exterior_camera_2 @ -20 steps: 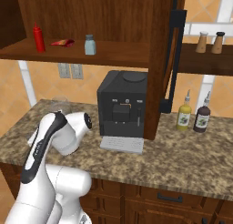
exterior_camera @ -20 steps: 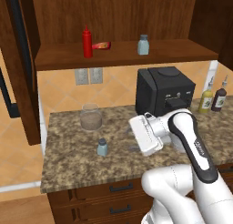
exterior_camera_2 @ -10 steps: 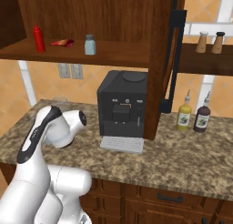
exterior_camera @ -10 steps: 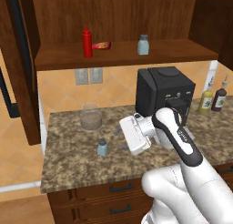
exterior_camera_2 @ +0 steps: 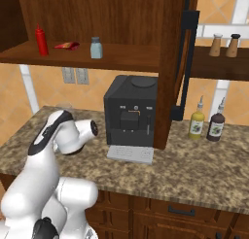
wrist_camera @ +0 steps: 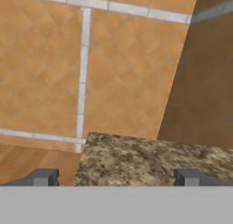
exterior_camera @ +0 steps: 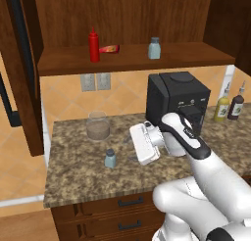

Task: Put the shaker and condiment bottle from the counter next to their counterparts in the cabinet.

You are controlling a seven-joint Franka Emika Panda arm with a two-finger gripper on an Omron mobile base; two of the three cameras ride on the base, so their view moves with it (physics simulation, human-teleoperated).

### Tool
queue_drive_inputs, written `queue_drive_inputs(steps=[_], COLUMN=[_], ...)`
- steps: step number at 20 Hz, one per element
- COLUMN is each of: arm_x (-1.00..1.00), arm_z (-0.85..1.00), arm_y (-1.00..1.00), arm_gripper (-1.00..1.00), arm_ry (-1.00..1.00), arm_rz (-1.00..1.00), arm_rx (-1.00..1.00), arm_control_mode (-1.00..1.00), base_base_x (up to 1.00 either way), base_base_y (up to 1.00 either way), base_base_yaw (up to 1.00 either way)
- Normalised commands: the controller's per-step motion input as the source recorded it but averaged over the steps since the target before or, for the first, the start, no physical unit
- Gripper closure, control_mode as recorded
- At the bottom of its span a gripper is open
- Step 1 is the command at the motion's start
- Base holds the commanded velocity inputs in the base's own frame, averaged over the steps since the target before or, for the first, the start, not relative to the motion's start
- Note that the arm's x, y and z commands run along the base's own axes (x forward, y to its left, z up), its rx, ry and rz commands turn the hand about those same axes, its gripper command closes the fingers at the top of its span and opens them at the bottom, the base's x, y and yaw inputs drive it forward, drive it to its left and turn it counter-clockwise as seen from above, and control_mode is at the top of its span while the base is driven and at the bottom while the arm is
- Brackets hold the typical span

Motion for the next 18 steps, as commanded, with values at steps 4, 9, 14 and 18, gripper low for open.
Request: queue_drive_inputs(steps=[4, 9, 14, 18], arm_x=[0.2, 0.17, 0.17, 0.22], arm_z=[-0.42, -0.44, -0.56, -0.24], arm_y=[0.05, 0.21, 0.32, 0.1], arm_gripper=[-1.0, -1.0, -1.0, -1.0], arm_ry=[-0.13, -0.07, 0.0, 0.0], arm_rz=[-0.12, -0.11, -0.04, -0.04], arm_rx=[0.0, 0.0, 0.0, 0.0], arm_control_mode=[-1.0, -1.0, -1.0, -1.0], base_base_x=[0.0, 0.0, 0.0, 0.0], base_base_y=[0.0, 0.0, 0.0, 0.0], base_base_yaw=[0.0, 0.0, 0.0, 0.0])
